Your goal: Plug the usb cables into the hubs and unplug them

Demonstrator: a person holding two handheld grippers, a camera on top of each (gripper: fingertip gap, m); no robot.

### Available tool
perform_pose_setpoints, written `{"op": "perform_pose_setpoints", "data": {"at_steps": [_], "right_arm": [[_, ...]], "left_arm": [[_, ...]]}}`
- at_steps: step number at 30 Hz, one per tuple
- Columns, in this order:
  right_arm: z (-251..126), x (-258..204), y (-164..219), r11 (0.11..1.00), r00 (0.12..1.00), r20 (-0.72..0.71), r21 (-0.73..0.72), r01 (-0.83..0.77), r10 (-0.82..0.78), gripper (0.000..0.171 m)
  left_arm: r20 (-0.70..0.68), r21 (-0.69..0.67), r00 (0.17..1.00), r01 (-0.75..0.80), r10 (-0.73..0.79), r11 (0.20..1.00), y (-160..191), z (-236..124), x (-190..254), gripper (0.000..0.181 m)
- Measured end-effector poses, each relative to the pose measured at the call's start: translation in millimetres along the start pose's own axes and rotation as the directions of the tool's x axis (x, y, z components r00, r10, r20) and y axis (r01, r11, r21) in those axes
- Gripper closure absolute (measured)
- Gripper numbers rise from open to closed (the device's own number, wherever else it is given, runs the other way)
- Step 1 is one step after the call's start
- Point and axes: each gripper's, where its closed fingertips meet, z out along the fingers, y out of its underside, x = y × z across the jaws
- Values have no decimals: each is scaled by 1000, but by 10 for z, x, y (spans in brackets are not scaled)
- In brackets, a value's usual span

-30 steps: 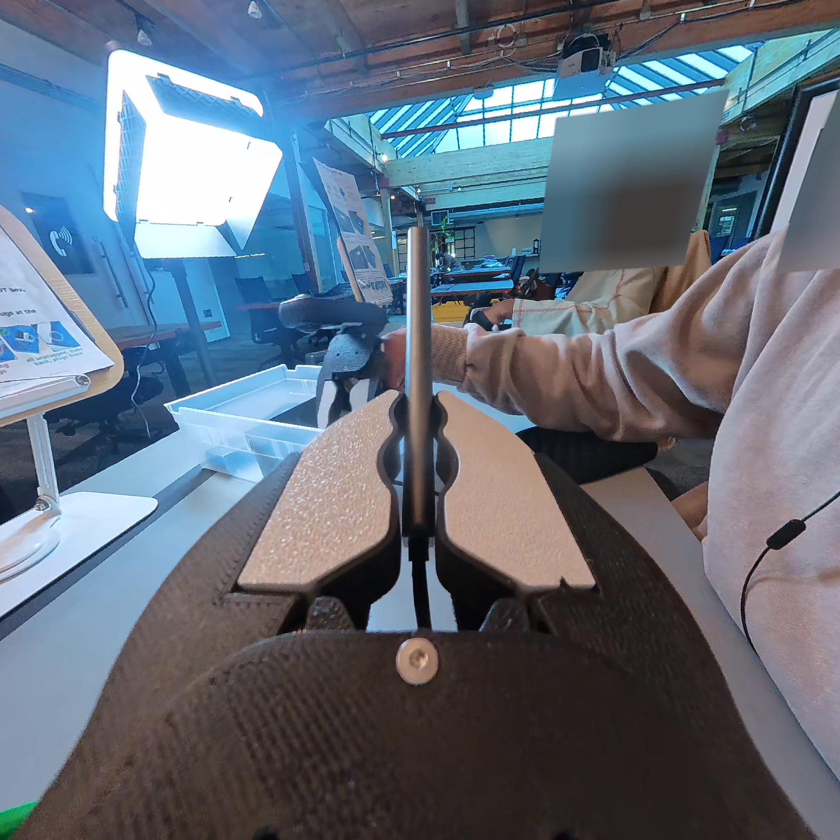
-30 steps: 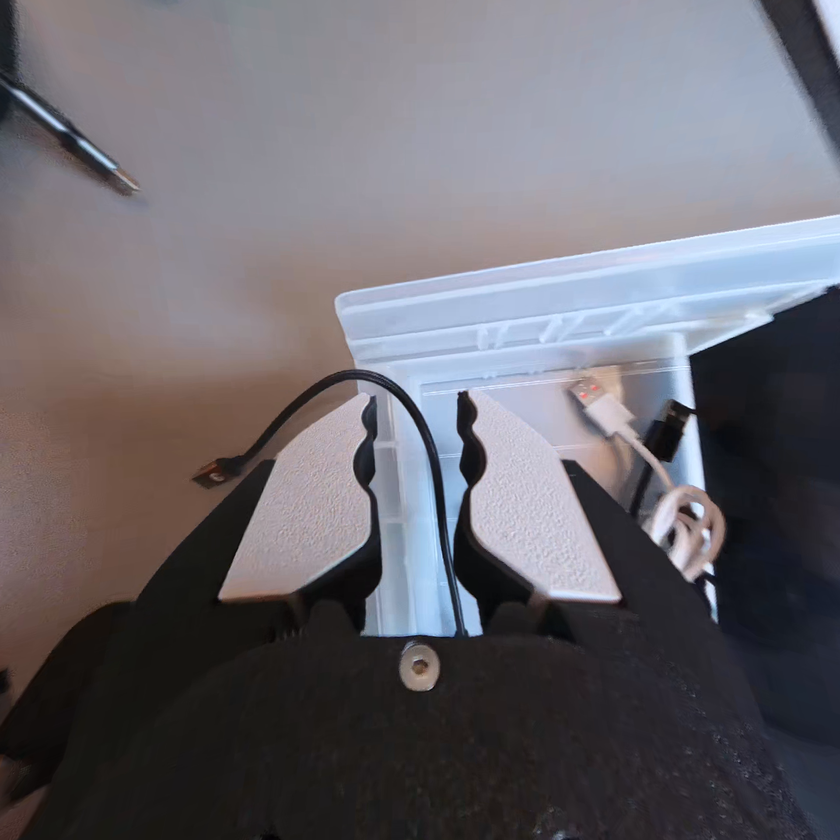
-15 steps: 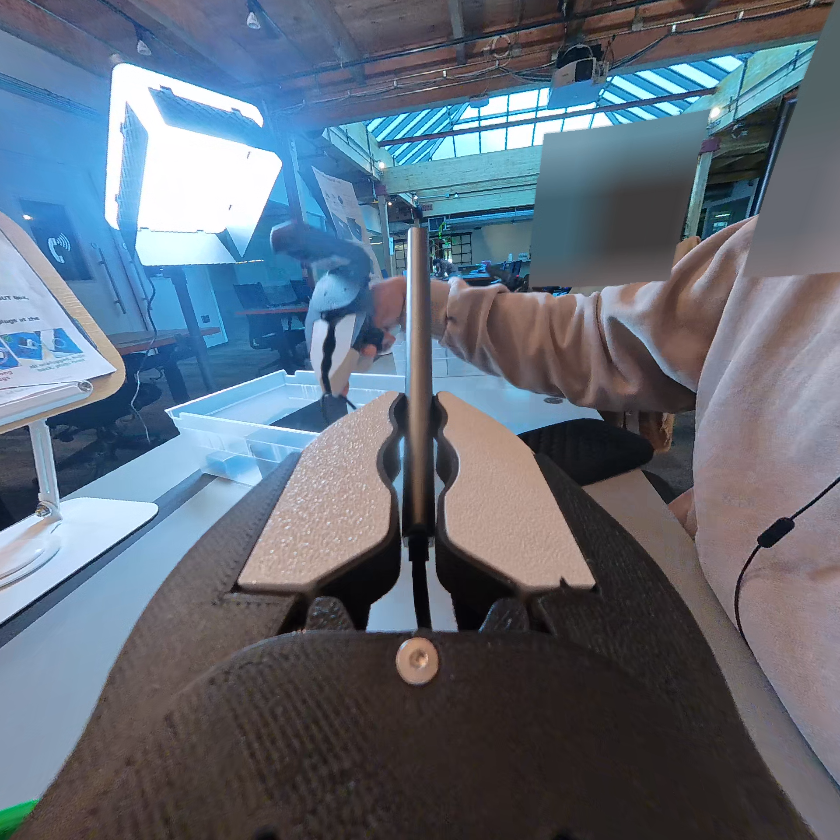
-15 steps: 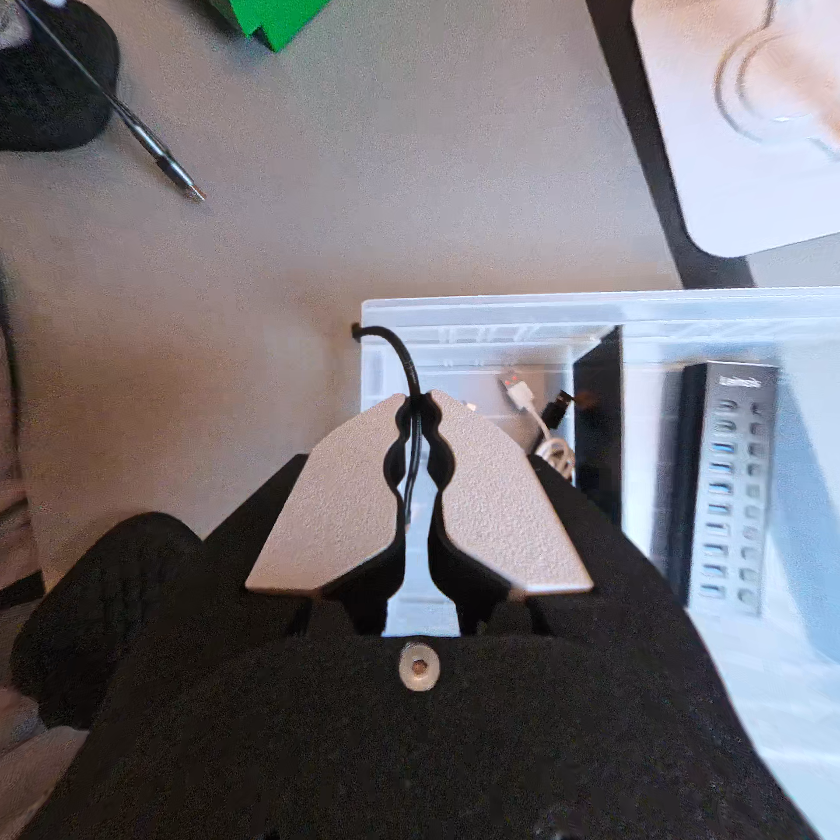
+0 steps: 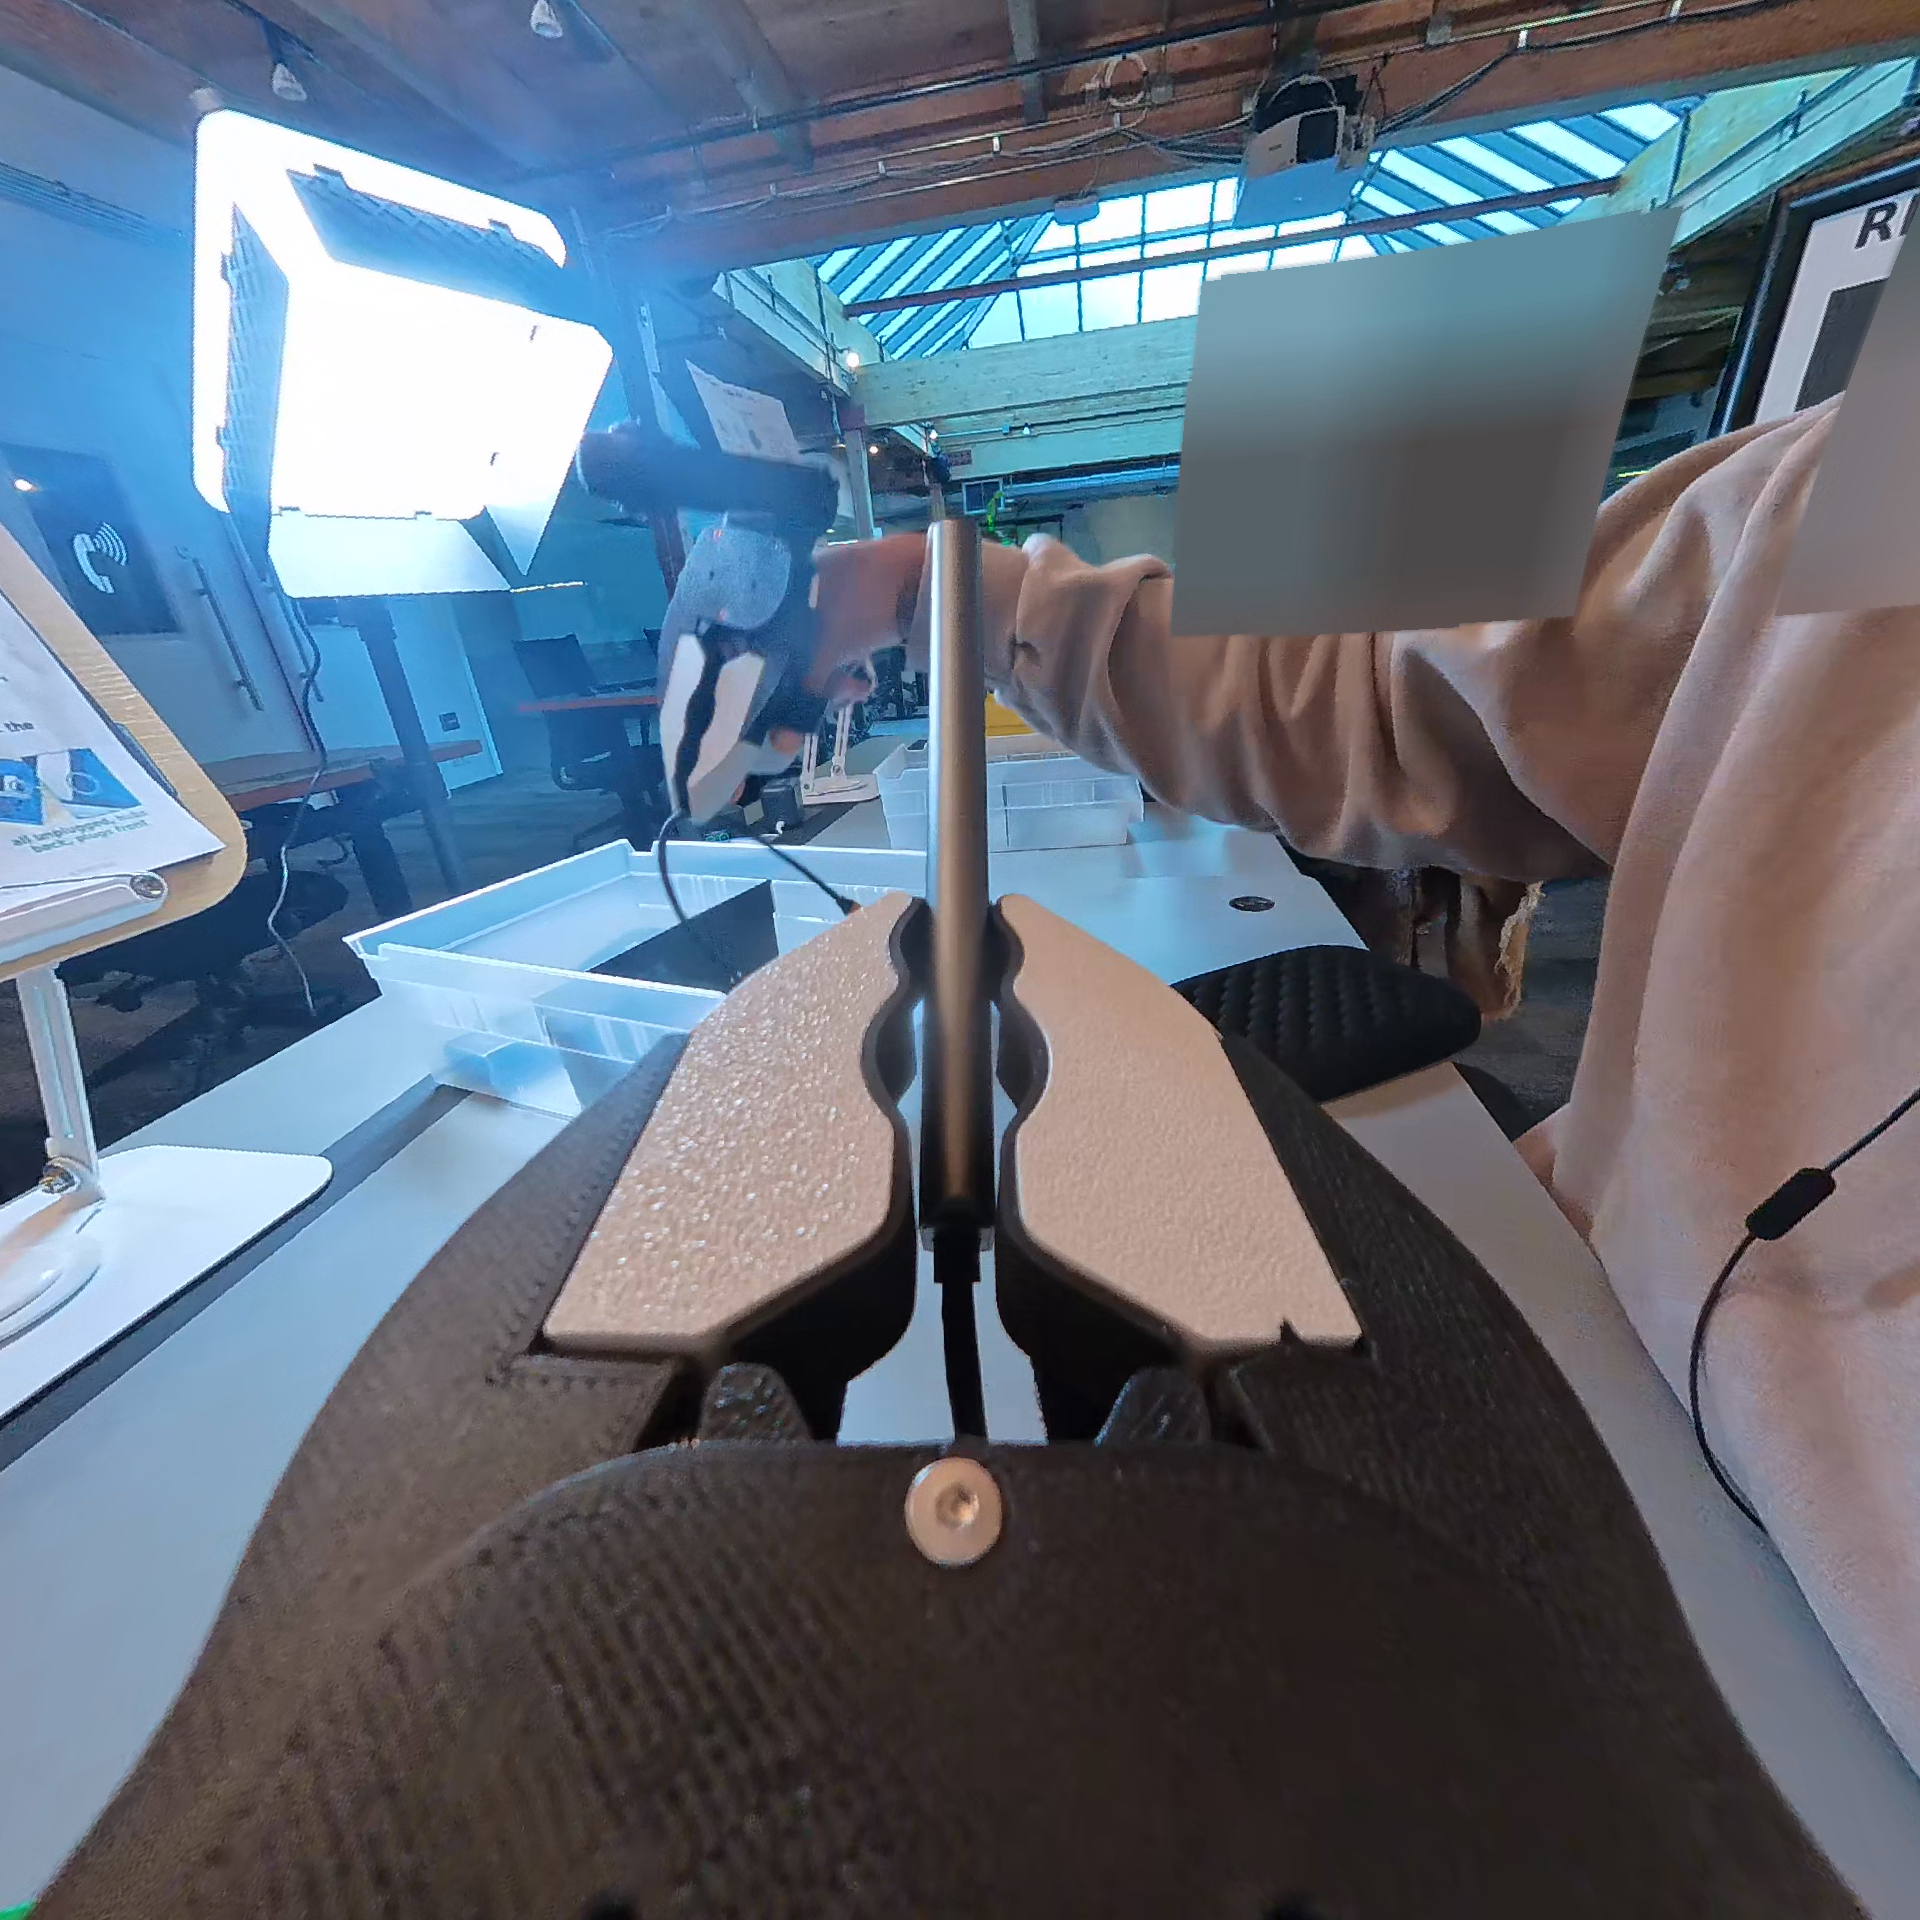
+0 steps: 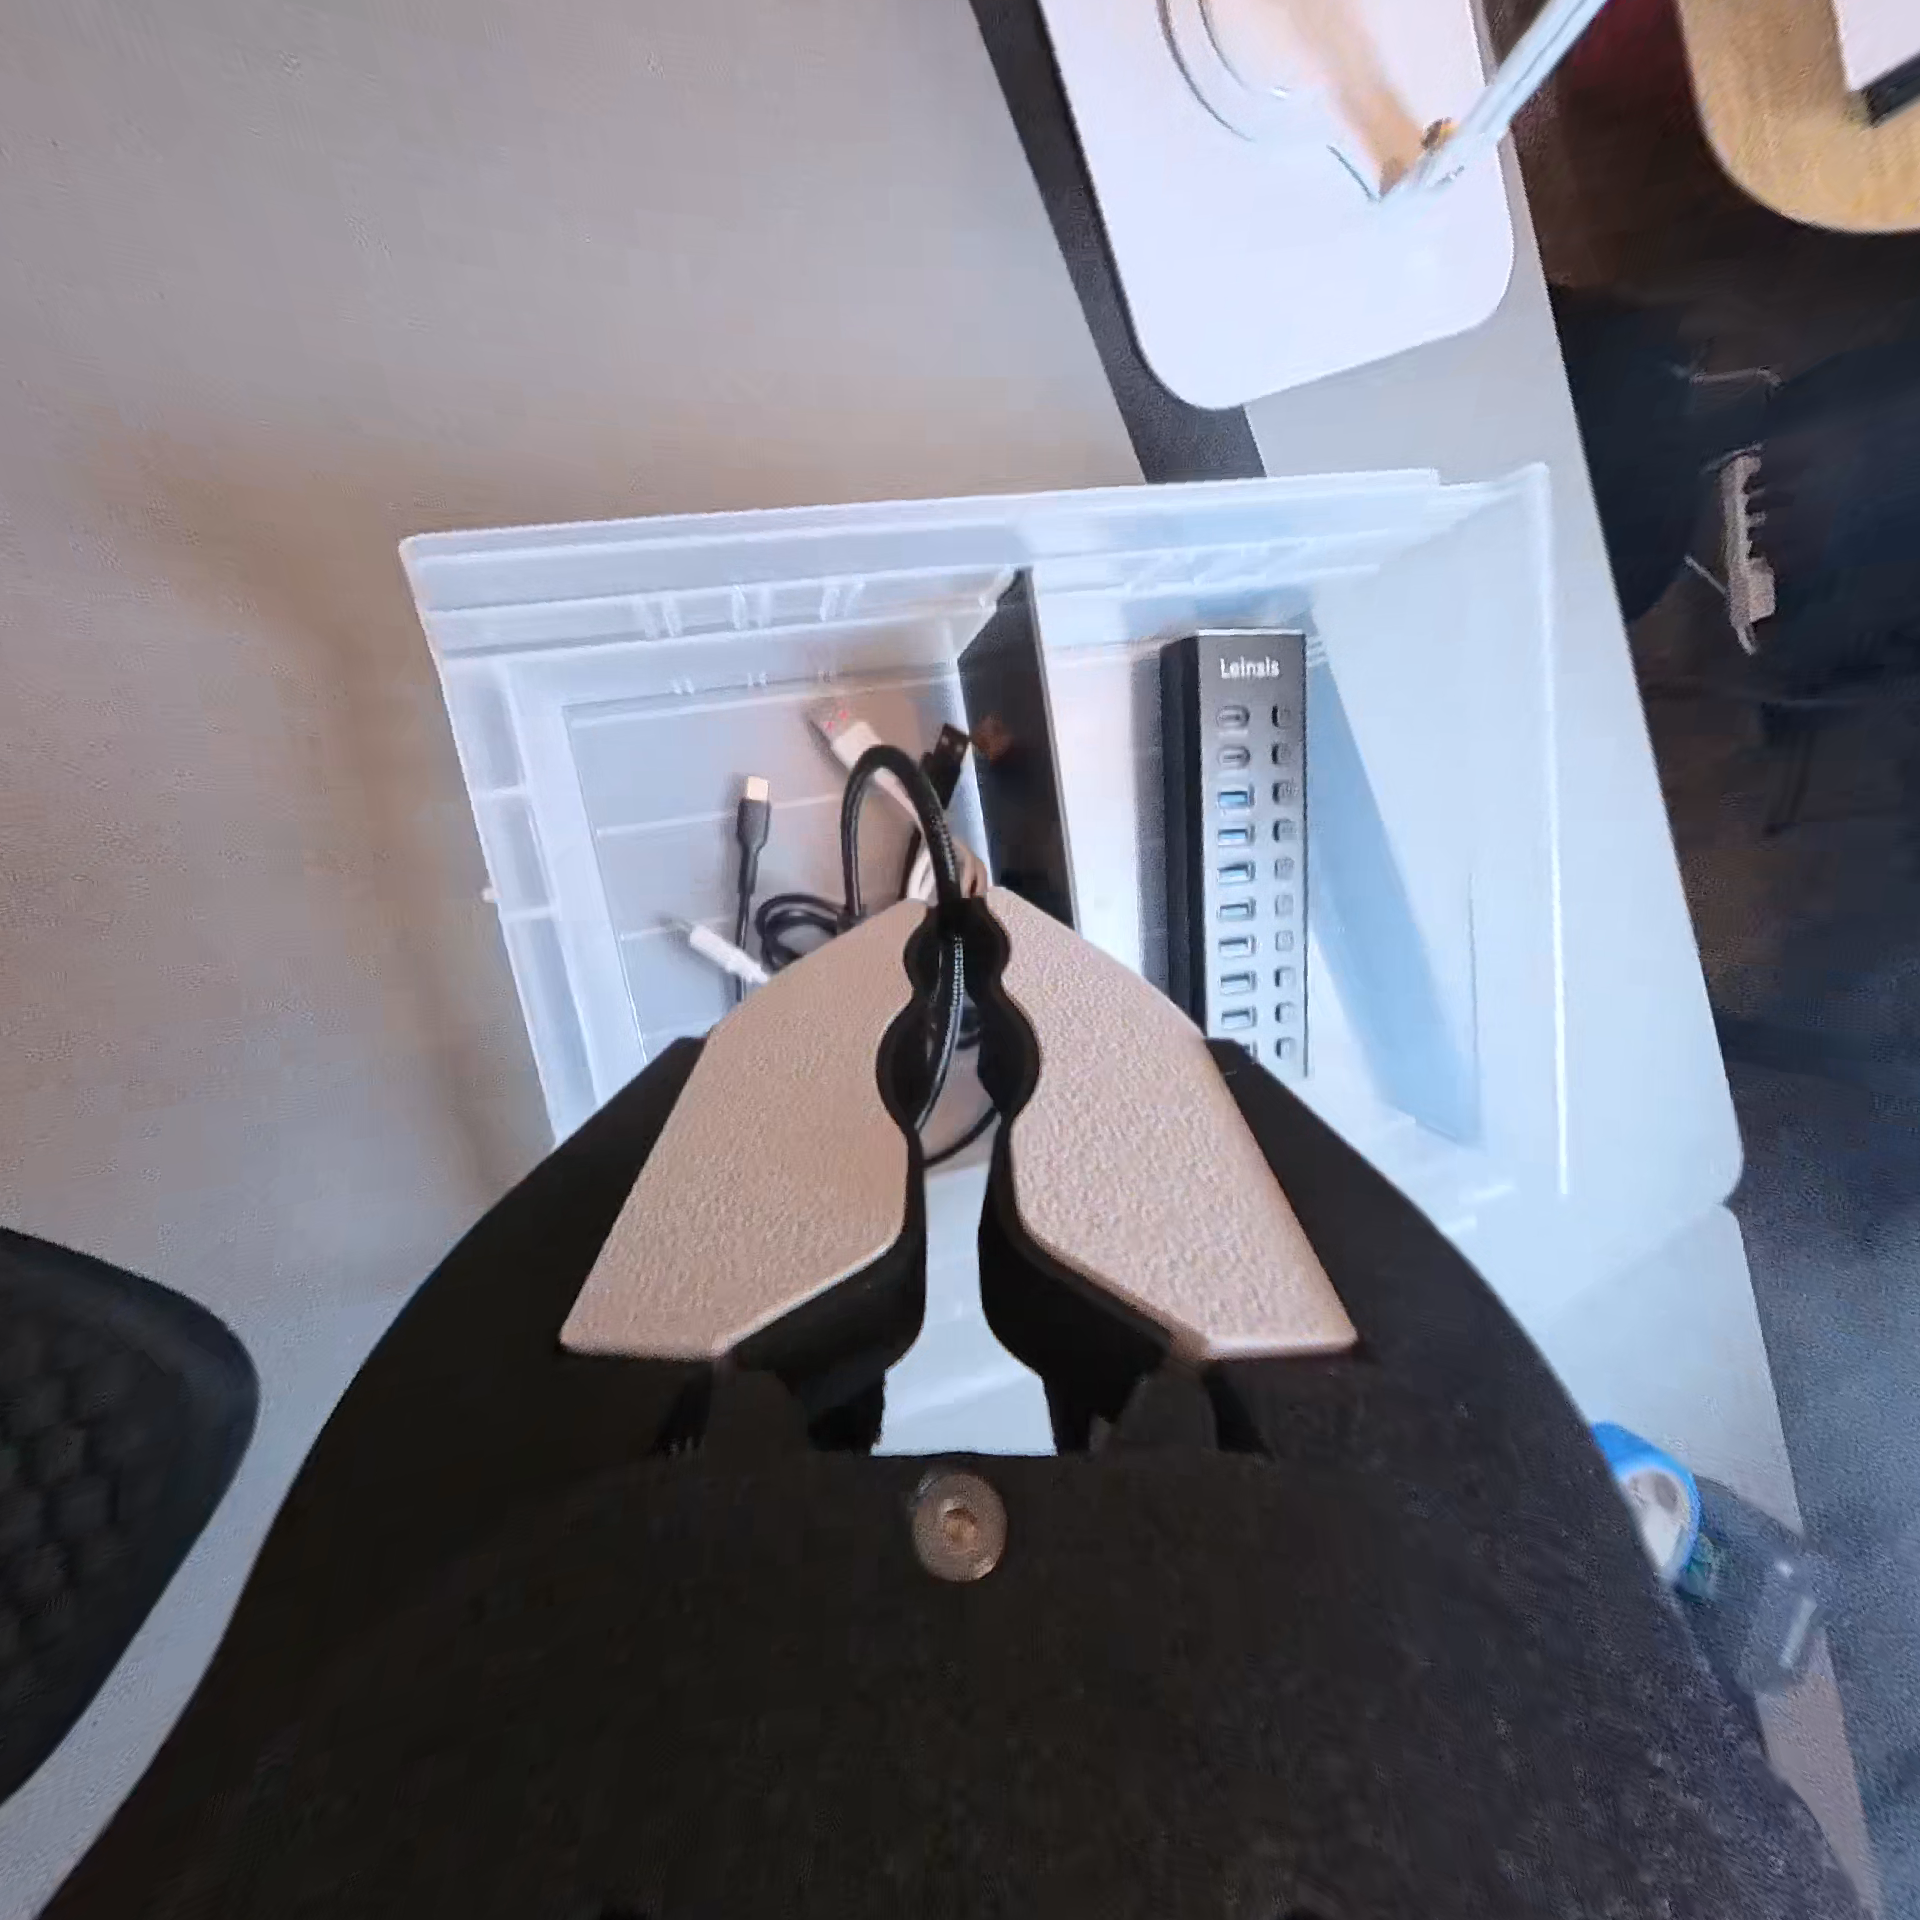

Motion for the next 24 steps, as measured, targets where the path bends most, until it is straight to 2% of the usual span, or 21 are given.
{"op": "perform_pose_setpoints", "data": {"at_steps": [3, 4, 5, 7, 10, 12, 15, 19, 22, 24], "right_arm": [[405, -33, -41, 999, 999, -13, -20, 36, -36, 167], [526, -16, -38, 998, 998, -31, -33, 48, -49, 163], [627, 14, -34, 997, 997, -50, -50, 59, -61, 151], [678, 95, -101, 999, 993, -104, -14, 47, -48, 139], [392, 221, -443, 972, 981, -185, 236, -14, 59, 132], [72, 184, -689, 901, 972, -191, 431, -43, 138, 132], [-212, -413, -1005, 795, 995, -30, 604, -57, 94, 132], [-206, -1595, -1313, 711, 980, 99, 701, 52, -170, 126], [-514, -2344, -1574, 533, 920, 254, 844, -59, -300, 123], [-711, -2468, -1715, 422, 915, 283, 895, -144, -289, 127]], "left_arm": [[10, 17, 1000, 0, 0, 1000, -36, -22, -12, 171], [15, 25, 1000, 1, -1, 1000, -54, -33, -23, 171], [18, 34, 1000, 3, -4, 999, -70, -46, -33, 171], [26, 49, 1000, 10, -11, 999, -98, -75, -56, 171], [34, 73, 999, 26, -28, 997, -133, -109, -93, 170], [30, 96, 998, 48, -51, 994, -160, -121, -109, 170], [29, 120, 997, 73, -77, 990, -183, -120, -124, 170], [19, 114, 996, 85, -88, 990, -149, -49, -95, 170], [10, 97, 996, 84, -85, 992, -101, 15, -38, 170], [4, 87, 997, 81, -82, 993, -76, 42, -9, 170]]}}
